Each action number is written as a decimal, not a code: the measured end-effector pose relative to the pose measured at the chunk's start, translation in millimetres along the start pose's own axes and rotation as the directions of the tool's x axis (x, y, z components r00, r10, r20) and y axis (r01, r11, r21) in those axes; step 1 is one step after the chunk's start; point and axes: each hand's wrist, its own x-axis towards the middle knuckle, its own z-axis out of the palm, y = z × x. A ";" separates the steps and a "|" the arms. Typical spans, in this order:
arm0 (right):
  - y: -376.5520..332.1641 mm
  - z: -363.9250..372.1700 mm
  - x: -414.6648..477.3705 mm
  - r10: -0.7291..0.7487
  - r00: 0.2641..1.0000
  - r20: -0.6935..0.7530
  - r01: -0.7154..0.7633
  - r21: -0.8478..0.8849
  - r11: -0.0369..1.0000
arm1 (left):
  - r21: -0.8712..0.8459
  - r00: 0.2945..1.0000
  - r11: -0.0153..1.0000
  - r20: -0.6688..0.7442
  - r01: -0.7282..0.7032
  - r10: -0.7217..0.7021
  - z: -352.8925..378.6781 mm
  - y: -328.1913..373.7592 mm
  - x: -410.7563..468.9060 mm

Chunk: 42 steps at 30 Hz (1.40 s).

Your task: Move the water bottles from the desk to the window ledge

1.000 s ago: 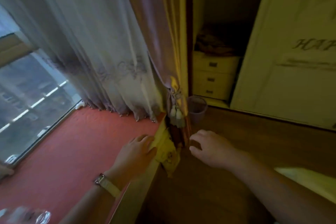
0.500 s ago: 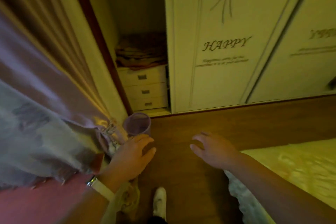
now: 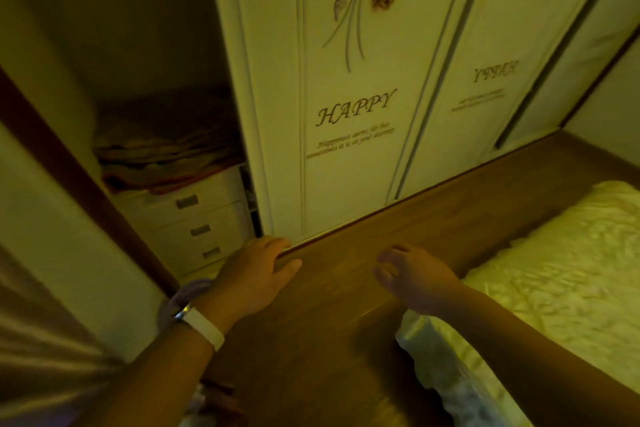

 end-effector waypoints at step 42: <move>409.0 -179.5 281.5 0.690 0.719 -0.089 -0.622 0.360 0.695 | -0.103 0.720 0.772 0.304 -0.627 0.624 79.4 357.7 637.1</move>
